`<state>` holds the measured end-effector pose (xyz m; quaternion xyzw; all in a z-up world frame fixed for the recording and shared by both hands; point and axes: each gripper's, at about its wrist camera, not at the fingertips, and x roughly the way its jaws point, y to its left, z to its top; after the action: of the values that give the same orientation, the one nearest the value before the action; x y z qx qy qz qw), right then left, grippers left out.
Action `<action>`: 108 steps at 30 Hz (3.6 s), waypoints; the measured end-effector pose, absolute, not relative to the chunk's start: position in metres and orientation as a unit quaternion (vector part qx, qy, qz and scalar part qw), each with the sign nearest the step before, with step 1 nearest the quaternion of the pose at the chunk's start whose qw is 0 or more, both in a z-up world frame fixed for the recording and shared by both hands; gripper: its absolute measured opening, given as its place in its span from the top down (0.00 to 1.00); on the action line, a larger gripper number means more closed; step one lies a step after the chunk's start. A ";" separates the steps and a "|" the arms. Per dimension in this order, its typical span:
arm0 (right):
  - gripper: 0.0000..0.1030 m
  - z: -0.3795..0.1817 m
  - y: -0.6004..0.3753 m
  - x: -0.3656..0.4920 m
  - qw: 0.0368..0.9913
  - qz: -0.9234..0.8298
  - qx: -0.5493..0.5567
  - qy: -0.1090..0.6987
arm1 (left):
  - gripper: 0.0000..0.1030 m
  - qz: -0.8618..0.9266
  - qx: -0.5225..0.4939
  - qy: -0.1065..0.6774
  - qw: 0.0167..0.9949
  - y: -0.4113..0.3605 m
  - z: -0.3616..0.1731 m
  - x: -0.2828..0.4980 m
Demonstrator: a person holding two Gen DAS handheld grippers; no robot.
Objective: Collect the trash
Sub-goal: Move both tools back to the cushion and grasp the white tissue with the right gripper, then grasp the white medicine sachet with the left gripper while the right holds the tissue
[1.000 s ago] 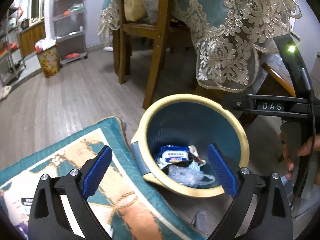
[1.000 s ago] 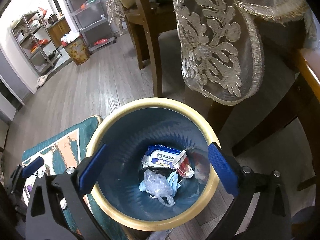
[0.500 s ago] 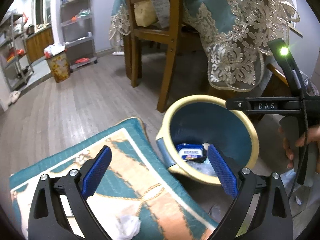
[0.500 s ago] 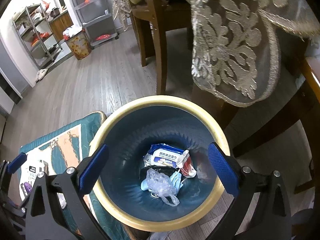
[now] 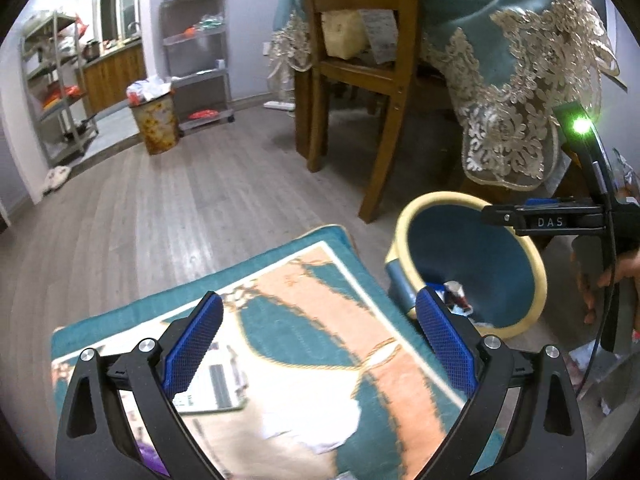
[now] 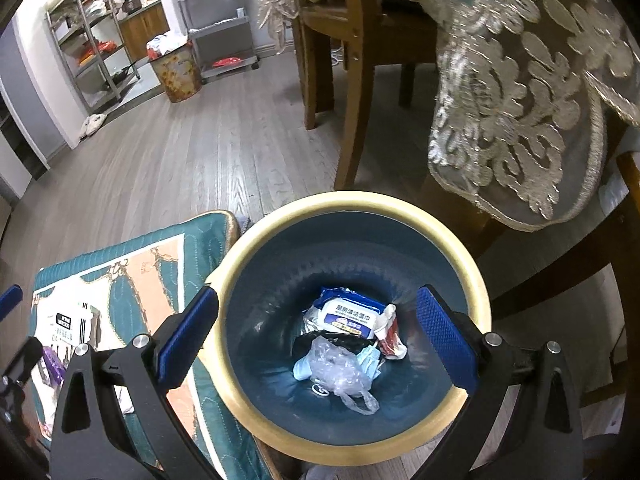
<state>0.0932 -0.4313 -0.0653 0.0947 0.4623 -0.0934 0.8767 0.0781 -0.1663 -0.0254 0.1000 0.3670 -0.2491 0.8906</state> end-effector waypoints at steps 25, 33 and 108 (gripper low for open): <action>0.06 -0.105 -0.252 0.119 0.845 0.100 0.028 0.525 | 0.07 -0.119 0.085 0.389 0.910 -0.007 -0.025 0.086; 0.06 -0.142 -0.189 0.106 0.806 0.165 -0.053 0.567 | 0.07 -0.075 0.062 0.415 0.905 0.036 -0.035 0.095; 0.86 -0.053 -0.323 0.088 0.853 0.104 0.042 0.510 | 0.76 -0.231 0.110 0.528 0.810 -0.138 -0.110 0.034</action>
<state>0.0878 -0.3226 -0.0530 0.0419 0.5098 0.1045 0.8529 0.0343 -0.1383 -0.1101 0.1099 0.5282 -0.2312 0.8096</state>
